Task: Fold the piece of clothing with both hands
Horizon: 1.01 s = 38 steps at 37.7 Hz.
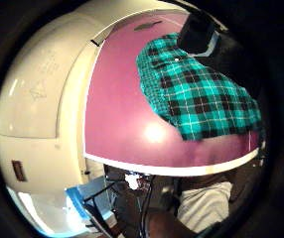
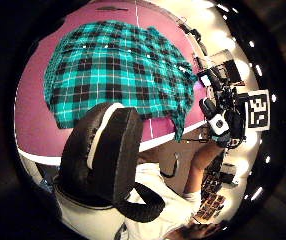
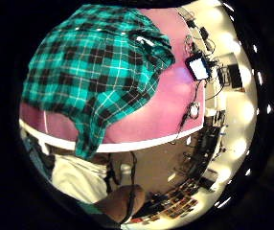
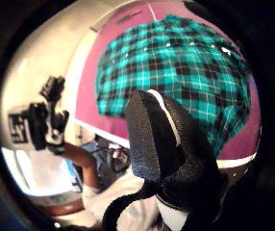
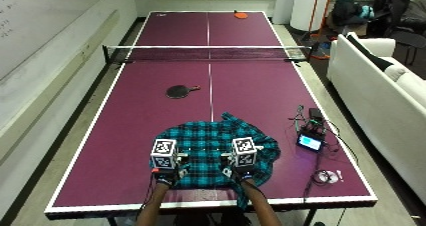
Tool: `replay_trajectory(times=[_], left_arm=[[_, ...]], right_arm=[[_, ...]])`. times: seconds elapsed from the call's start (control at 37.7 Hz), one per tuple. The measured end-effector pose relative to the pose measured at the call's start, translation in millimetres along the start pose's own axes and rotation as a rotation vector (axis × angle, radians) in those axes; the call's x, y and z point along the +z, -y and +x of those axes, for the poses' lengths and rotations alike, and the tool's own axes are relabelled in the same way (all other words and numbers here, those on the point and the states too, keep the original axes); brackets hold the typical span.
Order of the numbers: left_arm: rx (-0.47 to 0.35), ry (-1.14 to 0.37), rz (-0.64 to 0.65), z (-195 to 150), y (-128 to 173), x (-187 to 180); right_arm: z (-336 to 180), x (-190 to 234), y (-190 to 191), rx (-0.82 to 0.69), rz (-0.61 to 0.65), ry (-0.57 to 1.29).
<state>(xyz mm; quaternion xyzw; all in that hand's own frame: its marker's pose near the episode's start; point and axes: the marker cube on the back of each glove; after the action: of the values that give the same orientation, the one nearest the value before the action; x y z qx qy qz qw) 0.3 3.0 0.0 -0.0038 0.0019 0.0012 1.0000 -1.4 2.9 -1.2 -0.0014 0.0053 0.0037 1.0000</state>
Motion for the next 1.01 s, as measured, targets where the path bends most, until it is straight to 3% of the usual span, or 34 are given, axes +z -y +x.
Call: replay_trajectory(times=[0.21,0.66,0.82,1.01], left_arm=[[0.015,0.015,0.003,4.3,-17.2,7.3],[0.069,0.037,0.036,23.0,-26.5,6.9],[0.084,0.037,0.076,19.6,-30.6,7.9],[0.076,0.048,0.085,14.2,-31.0,19.9]], right_arm=[[1.3,3.7,-15.6,0.058,0.021,-0.09],[20.7,-1.3,-20.0,0.081,0.107,-0.051],[16.0,-20.4,-44.8,0.098,0.089,-0.064],[21.0,-3.9,-45.6,0.079,0.098,-0.04]])
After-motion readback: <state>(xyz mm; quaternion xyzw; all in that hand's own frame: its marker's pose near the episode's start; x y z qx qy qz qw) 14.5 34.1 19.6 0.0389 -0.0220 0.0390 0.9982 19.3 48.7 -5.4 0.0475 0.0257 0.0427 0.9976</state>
